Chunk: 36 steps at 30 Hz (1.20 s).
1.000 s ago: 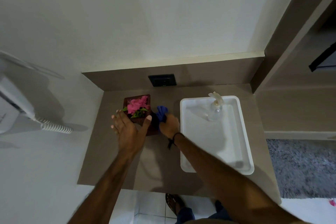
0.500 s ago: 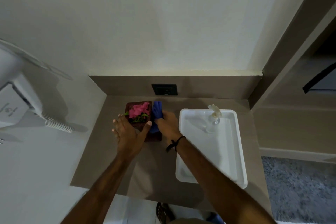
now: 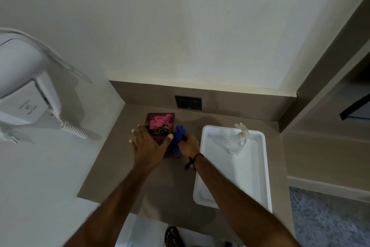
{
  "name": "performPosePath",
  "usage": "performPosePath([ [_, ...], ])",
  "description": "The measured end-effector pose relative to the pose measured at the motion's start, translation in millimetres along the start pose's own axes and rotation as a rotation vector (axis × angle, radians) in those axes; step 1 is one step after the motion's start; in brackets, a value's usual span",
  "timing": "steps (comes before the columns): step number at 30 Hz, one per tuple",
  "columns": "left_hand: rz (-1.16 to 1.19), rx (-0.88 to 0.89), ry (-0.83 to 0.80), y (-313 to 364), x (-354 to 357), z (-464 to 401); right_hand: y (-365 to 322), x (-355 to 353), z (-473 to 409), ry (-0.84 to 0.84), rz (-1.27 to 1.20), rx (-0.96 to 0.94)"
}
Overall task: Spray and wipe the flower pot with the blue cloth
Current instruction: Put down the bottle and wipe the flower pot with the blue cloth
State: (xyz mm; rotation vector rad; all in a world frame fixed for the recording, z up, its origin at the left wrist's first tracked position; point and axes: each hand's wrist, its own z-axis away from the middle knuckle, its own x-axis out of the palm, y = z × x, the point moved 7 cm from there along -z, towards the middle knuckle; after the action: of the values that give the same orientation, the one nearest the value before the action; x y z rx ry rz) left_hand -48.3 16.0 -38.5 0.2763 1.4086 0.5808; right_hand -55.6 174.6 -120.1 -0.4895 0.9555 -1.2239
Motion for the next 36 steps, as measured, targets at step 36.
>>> performPosePath([
  [36, 0.261, -0.007, -0.508, 62.3, 186.4, 101.2, 160.2, -141.7, 95.1, 0.264, 0.187, 0.255],
])
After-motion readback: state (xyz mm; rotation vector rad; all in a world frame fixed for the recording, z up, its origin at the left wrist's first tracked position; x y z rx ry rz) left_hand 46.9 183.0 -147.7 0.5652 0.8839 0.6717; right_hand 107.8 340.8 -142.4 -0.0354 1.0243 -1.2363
